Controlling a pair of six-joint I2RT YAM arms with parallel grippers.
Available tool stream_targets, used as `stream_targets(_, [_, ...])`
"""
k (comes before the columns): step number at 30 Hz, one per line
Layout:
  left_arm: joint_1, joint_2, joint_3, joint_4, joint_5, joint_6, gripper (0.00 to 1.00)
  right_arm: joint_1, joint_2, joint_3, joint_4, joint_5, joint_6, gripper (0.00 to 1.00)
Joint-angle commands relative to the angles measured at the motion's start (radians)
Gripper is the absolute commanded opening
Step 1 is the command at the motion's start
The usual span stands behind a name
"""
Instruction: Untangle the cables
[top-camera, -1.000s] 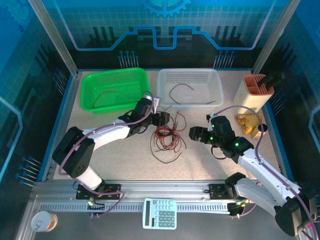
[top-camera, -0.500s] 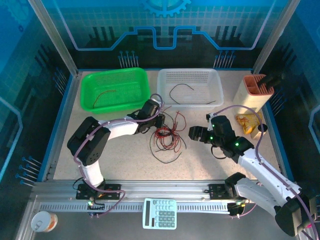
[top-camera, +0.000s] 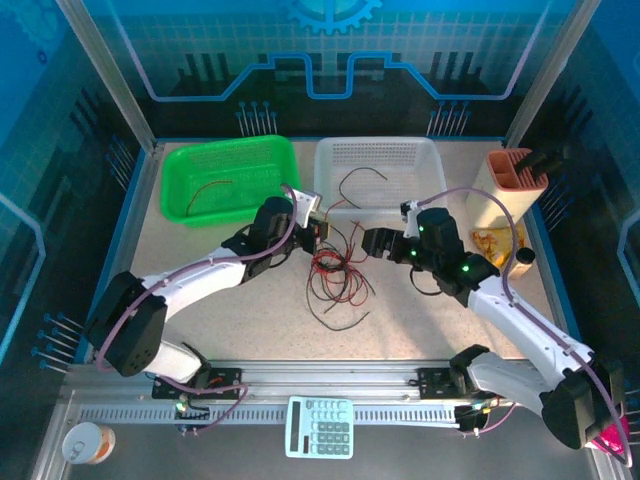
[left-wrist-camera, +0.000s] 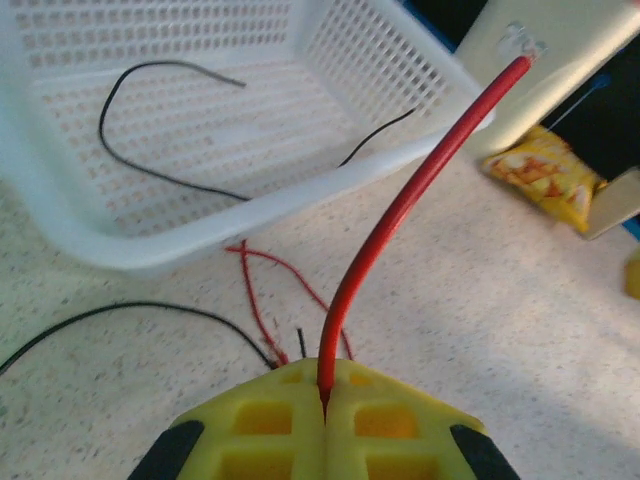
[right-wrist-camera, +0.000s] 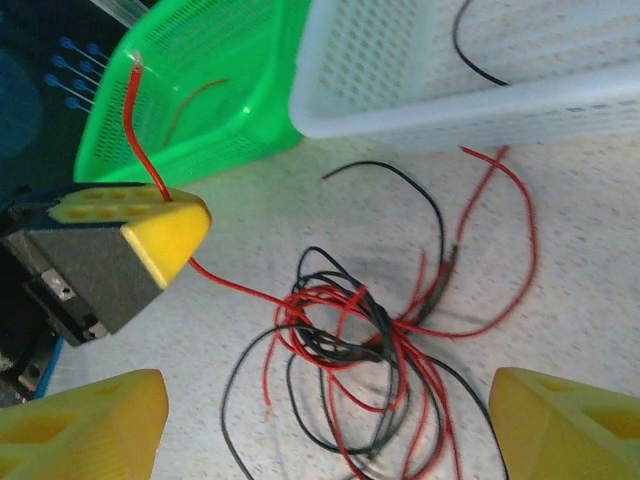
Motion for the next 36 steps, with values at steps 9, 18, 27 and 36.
stream_targets(9, [-0.054, -0.038, 0.031, 0.033, 0.093, -0.026, 0.00, 0.077, 0.095, 0.156, 0.179, -0.044, 0.050, 0.84])
stream_targets(18, [-0.095, -0.091, 0.047, 0.045, 0.088, -0.029, 0.00, 0.088, 0.203, 0.231, 0.231, 0.000, 0.090, 0.77])
stream_targets(27, [-0.106, -0.120, 0.032, 0.063, 0.074, -0.028, 0.01, 0.091, 0.288, 0.315, 0.282, -0.037, 0.106, 0.00])
stream_targets(36, [-0.107, -0.036, -0.052, 0.164, 0.029, -0.047, 0.46, 0.094, 0.251, 0.573, 0.148, -0.104, 0.048, 0.00])
